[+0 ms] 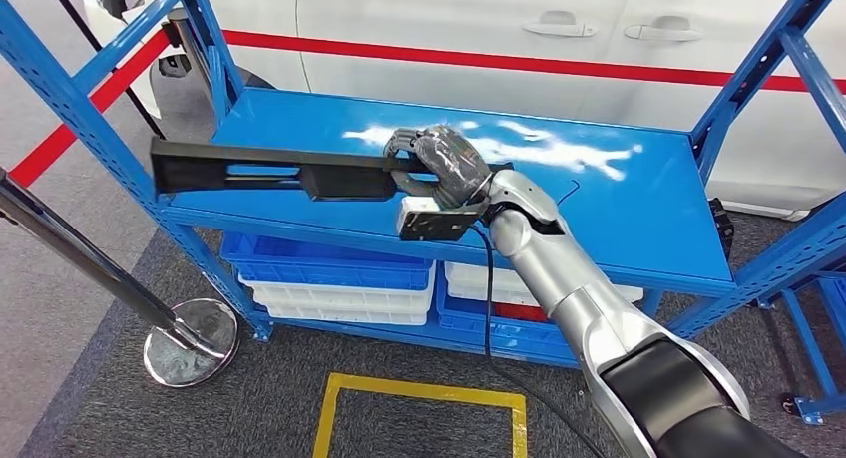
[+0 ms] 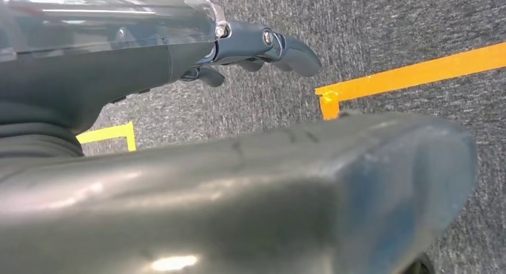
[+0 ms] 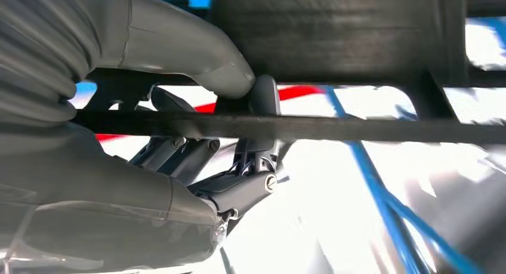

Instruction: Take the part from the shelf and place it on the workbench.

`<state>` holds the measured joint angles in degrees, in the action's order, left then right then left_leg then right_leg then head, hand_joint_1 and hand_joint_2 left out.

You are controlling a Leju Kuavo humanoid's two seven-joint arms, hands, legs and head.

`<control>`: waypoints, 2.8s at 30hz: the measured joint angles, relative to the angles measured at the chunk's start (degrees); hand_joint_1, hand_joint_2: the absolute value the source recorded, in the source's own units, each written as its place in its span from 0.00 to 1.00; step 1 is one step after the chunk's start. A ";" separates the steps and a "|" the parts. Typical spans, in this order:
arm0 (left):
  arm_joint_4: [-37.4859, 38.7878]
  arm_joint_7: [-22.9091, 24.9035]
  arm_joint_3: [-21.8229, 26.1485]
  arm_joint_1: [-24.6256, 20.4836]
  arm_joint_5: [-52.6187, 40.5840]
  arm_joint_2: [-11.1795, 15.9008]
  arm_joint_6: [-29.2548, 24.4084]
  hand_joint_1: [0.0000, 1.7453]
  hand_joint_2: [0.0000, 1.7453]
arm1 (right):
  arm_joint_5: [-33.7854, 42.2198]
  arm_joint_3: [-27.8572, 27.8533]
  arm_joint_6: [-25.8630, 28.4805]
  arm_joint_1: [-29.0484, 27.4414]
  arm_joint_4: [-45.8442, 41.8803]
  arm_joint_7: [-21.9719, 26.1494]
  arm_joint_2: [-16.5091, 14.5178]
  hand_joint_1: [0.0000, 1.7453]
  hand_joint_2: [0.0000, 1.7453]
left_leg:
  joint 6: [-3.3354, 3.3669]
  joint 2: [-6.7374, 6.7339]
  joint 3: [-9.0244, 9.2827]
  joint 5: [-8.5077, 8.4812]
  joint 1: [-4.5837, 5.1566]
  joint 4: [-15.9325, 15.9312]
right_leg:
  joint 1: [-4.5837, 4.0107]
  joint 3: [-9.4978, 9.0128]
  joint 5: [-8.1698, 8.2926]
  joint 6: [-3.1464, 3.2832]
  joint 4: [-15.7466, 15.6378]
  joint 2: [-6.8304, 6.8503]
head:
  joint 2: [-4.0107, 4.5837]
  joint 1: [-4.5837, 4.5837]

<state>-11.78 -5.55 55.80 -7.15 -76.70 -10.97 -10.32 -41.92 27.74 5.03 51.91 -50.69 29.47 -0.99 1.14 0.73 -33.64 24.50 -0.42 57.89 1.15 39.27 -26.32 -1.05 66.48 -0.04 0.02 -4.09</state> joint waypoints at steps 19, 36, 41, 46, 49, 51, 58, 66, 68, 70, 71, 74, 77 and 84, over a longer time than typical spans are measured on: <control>0.00 -1.50 0.09 -0.61 1.21 0.01 -0.62 0.00 1.00 | 29.79 -2.49 -19.56 -4.97 -24.46 0.38 0.74 1.00 1.00 | -1.37 -0.33 -0.41 0.82 0.45 0.85 | -0.24 -3.08 1.89 1.25 -6.99 -0.12 | 0.00 -0.02; 0.00 -6.55 1.55 -0.35 3.86 -0.14 0.99 0.00 1.00 | 58.41 0.63 -36.22 -16.06 -27.93 -9.00 1.80 1.00 1.00 | -1.42 -0.07 -0.20 0.85 0.37 0.71 | -0.65 -3.53 1.55 1.70 -7.15 -0.24 | 0.00 -0.01; 0.00 -8.95 2.74 -0.53 5.88 -0.15 2.04 0.00 1.00 | 59.69 2.22 -35.45 -16.71 -27.91 -9.56 2.52 1.00 1.00 | -2.84 -0.35 -5.81 7.64 -0.05 13.32 | -0.40 -3.56 1.67 2.64 -7.34 0.02 | 0.00 0.00; 0.00 -9.87 4.12 -0.70 7.49 -0.15 2.53 0.00 1.00 | 60.34 3.02 -34.83 -17.48 -27.78 -9.73 3.47 1.00 1.00 | -2.11 -0.38 -3.18 2.68 -0.01 7.42 | -0.47 -3.74 1.61 2.59 -7.33 0.01 | 0.00 0.00; 0.00 -8.84 4.63 -1.02 7.69 -0.19 2.14 0.00 1.00 | 61.02 3.29 -34.30 -17.53 -27.78 -9.82 3.91 1.00 1.00 | -1.08 -0.41 0.02 0.79 0.61 0.45 | -0.51 -3.63 1.70 1.87 -7.33 0.04 | 0.00 0.00; 0.01 -8.06 4.96 -0.99 7.58 -0.23 1.79 0.00 1.00 | 61.41 3.46 -33.89 -17.65 -27.79 -9.99 4.16 1.00 1.00 | -0.64 -0.35 0.09 0.47 0.72 0.09 | -0.47 -3.63 1.88 1.14 -7.47 0.07 | 0.00 -0.01; 0.04 -6.48 5.40 -0.99 7.17 -0.63 0.17 0.00 1.00 | 62.69 3.57 -31.60 -18.23 -27.79 -10.98 5.17 1.00 1.00 | 0.35 -0.43 -0.25 -0.81 0.33 -0.61 | -0.33 1.69 -6.55 -0.10 6.24 0.02 | 0.00 0.00; 0.07 -5.93 5.49 -1.19 6.95 -0.80 -0.20 0.00 1.00 | 63.41 2.61 -29.17 -18.79 -28.52 -12.06 5.79 1.00 1.00 | -1.13 -0.59 -2.46 -0.98 0.58 1.94 | -0.08 -4.59 -0.68 0.91 -5.47 -0.01 | 0.00 -0.01; 0.07 -5.91 5.49 -1.08 6.67 -0.79 -0.22 0.00 1.00 | 63.51 2.32 -28.96 -19.25 -28.94 -12.22 5.92 1.00 1.00 | -1.78 -0.67 -2.76 -0.89 0.44 2.10 | -0.05 -4.16 -0.03 1.76 -5.57 -0.33 | 0.00 0.00; 0.07 -5.89 5.49 -1.09 6.43 -0.79 -0.21 0.00 1.00 | 63.39 2.22 -28.82 -19.83 -29.45 -12.25 6.03 1.00 1.00 | -2.35 -0.69 -3.92 2.14 0.27 5.11 | 0.06 -3.44 0.84 2.48 -5.76 -0.55 | 0.00 -0.01; 0.07 -5.88 5.49 -1.12 6.38 -0.79 -0.21 0.00 1.00 | 63.30 2.20 -28.73 -20.10 -29.66 -12.27 6.06 1.00 1.00 | -2.57 -0.69 -4.93 4.75 0.21 8.26 | 0.02 -2.91 1.30 2.68 -5.75 -0.73 | 0.00 -0.01; 0.07 -5.81 5.49 -1.17 6.19 -0.77 -0.13 0.00 1.00 | 62.94 2.09 -28.29 -21.16 -30.18 -12.31 6.22 1.00 1.00 | -2.60 -0.68 -6.69 10.22 0.21 17.03 | -0.30 -0.95 2.83 2.84 -5.73 -1.39 | 0.00 -0.01; 0.07 -5.67 5.49 -1.29 6.34 -0.73 0.01 0.00 1.00 | 62.63 1.93 -28.11 -22.06 -30.89 -12.42 6.32 1.00 1.00 | -1.33 -0.52 -0.11 7.95 0.68 9.58 | -0.68 0.72 4.45 2.88 -5.74 -1.91 | 0.00 -0.02; 0.08 -5.76 5.50 -1.58 6.49 -0.51 0.10 0.00 1.00 | 61.94 1.46 -27.76 -22.38 -31.78 -12.49 6.43 1.00 1.00 | 1.04 -0.71 4.21 2.94 1.53 -1.06 | -0.35 1.41 6.85 0.91 -7.40 -1.83 | 0.00 -0.02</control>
<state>-11.70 -11.31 61.30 -8.73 -70.21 -11.48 -10.22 20.02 29.20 -22.73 29.53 -82.46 16.98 5.43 2.18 0.01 -29.44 27.44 1.11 56.82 0.80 40.68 -19.47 -0.14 59.08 -1.87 0.02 -4.11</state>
